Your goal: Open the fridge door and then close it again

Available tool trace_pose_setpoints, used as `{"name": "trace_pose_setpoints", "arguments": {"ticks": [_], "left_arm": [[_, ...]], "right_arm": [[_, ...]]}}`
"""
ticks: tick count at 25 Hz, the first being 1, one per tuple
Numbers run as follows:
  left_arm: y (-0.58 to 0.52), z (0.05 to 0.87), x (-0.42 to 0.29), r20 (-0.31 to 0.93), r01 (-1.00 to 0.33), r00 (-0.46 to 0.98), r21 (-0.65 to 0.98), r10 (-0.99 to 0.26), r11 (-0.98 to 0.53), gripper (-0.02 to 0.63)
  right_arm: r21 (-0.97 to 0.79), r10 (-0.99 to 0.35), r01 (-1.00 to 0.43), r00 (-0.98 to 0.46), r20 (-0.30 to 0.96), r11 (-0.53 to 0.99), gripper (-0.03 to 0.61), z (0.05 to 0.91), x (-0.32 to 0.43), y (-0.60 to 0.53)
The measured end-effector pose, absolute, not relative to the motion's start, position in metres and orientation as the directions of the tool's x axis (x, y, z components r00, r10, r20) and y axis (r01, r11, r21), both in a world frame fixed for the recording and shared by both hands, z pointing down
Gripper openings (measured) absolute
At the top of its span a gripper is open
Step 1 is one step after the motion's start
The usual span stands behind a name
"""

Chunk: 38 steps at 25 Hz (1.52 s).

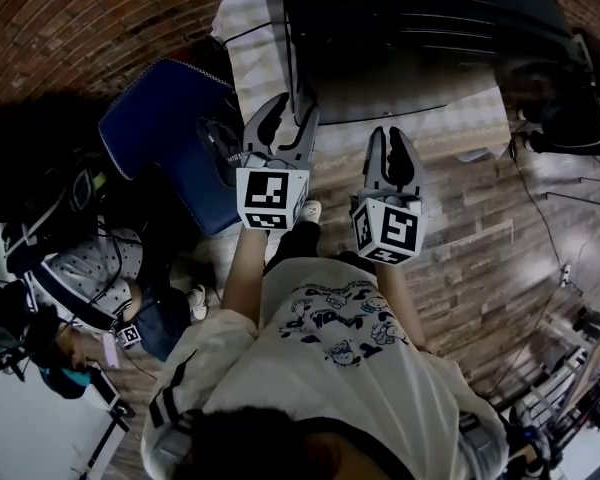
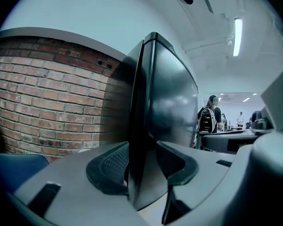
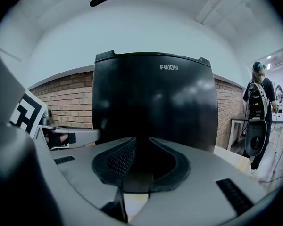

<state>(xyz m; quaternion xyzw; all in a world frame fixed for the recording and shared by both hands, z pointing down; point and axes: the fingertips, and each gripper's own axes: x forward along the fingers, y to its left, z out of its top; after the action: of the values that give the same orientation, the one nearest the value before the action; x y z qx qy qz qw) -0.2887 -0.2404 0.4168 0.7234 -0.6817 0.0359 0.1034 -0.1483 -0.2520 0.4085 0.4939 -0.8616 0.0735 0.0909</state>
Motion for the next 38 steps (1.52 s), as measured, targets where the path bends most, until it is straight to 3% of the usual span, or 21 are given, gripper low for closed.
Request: {"name": "trace_pose_setpoints", "arguments": {"ticks": [15,27,38], "left_arm": [[-0.250,0.420,-0.285,0.176,-0.965,0.264,0.056,-0.948,-0.258,0.193],[-0.253,0.419,-0.284,0.189,-0.942,0.335,0.079,-0.923,-0.326,0.198],[-0.251,0.418,-0.282,0.230,-0.955,0.297,0.073,-0.927,-0.288,0.187]], "right_arm": [[-0.022,-0.836,-0.865,-0.490,0.249,0.501,0.091,0.417,-0.153,-0.261],[-0.029,-0.832,-0.863,-0.495,0.249,0.505,0.091,0.421,-0.147,-0.260],[-0.038,-0.813,-0.842,-0.530,0.241,0.538,0.091,0.422,-0.146,-0.251]]}}
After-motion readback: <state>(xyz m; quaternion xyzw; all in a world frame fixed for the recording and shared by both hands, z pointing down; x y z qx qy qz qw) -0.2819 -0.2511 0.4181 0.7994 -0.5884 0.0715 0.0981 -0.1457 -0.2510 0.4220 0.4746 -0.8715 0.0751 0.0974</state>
